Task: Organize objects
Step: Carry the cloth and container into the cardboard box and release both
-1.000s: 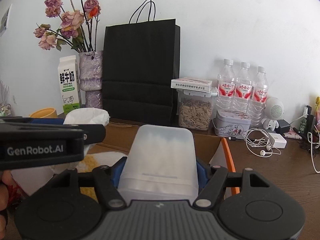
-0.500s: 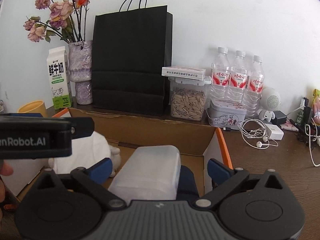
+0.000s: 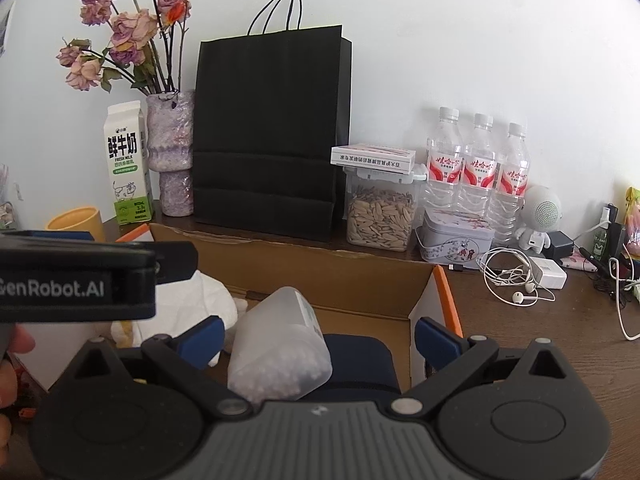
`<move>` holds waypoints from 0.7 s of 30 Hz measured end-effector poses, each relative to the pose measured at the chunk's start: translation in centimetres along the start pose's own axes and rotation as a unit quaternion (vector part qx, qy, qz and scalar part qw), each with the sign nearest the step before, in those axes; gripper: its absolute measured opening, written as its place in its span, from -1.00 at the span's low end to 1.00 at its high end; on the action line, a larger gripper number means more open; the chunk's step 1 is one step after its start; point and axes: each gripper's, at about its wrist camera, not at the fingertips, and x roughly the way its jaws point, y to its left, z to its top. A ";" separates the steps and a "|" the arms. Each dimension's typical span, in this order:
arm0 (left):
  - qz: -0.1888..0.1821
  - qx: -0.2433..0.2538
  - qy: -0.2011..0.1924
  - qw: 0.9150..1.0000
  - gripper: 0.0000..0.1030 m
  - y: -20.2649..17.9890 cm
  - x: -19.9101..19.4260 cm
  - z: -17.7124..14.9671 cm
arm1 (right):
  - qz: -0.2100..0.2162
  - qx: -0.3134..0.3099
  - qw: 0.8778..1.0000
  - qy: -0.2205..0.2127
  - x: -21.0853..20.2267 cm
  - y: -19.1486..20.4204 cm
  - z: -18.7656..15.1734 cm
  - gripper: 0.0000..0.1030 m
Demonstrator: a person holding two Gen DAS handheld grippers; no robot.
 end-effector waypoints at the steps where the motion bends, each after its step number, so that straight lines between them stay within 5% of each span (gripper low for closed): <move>1: 0.001 -0.001 -0.001 1.000 1.00 0.0 -0.2 0.0 | -0.001 -0.002 1.000 -0.003 -0.3 0.0 0.0 0.97; 21: 0.022 0.002 -0.013 1.000 1.00 3.2 -7.6 -2.0 | -0.014 -0.014 1.000 -0.020 -7.6 0.1 -2.7 0.97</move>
